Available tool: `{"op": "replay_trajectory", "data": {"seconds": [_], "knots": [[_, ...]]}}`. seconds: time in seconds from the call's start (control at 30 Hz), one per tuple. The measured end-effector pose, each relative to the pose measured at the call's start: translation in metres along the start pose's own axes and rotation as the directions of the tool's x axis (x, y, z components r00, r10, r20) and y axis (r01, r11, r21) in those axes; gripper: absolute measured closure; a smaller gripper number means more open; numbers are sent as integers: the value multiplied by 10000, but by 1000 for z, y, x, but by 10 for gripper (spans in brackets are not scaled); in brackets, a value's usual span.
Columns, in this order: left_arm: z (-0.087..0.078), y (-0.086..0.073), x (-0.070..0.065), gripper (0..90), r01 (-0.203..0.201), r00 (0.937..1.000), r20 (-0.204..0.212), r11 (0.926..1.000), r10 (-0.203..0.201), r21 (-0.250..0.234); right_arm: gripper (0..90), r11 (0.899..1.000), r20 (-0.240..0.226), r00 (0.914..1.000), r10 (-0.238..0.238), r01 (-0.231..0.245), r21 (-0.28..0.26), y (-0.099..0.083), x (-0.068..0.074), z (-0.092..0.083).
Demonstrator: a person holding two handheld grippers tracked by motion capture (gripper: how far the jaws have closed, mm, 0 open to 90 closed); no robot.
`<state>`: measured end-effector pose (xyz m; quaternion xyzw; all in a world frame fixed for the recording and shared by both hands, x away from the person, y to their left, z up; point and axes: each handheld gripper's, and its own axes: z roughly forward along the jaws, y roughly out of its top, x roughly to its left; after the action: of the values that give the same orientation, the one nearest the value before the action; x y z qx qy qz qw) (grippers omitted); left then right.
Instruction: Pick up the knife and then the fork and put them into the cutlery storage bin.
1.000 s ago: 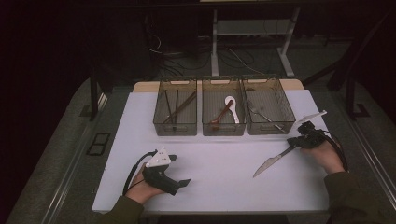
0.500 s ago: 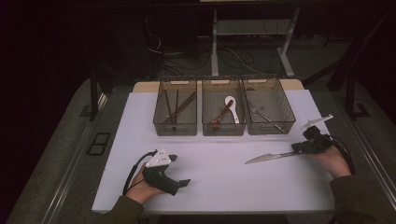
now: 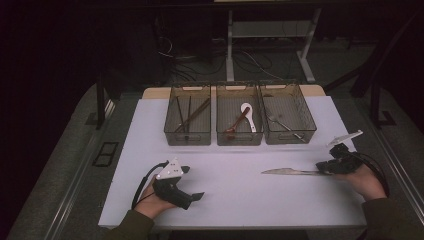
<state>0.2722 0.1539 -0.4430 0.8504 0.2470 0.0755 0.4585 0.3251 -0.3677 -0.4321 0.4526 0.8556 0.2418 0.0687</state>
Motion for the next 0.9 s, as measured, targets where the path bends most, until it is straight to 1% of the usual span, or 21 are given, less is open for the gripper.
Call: {"op": "replay_trajectory", "data": {"seconds": [0.17,0.37,0.5,0.57,0.63,0.67,0.73,0.8,0.87,0.9], "knots": [[0,0,0,0,12,10000,3,10000,-12,25,894,9999,-196,9998,-66,68,86,-7,4,-6],[0,0,0,0,3,10000,14,10000,-3,44,894,9992,-441,9986,-281,293,277,-13,10,-9],[0,0,0,0,-2,10000,22,10000,2,58,892,9980,-349,9981,-507,519,358,-14,10,-12],[0,0,0,0,1,10000,18,10000,-1,53,839,9977,-362,9972,-656,661,133,-12,10,-16],[0,0,0,0,8,10000,14,10000,-8,50,790,9956,-493,9944,-934,938,57,-9,11,-20],[0,0,0,0,3,10000,13,10000,-3,56,756,9941,-468,9931,-1077,1080,30,-7,13,-22],[0,0,0,0,2,10000,15,10000,-2,69,718,9888,-496,9877,-1480,1489,141,-3,16,-25],[1,0,0,0,-14,10000,17,10000,14,72,675,9792,-519,9790,-1970,1991,387,2,21,-25],[1,0,0,0,-21,10000,25,10000,21,71,665,9613,-544,9631,-2637,2671,680,6,26,-23],[1,0,0,0,-21,10000,27,10000,21,73,662,9530,-559,9562,-2873,2913,835,8,28,-22]]}}
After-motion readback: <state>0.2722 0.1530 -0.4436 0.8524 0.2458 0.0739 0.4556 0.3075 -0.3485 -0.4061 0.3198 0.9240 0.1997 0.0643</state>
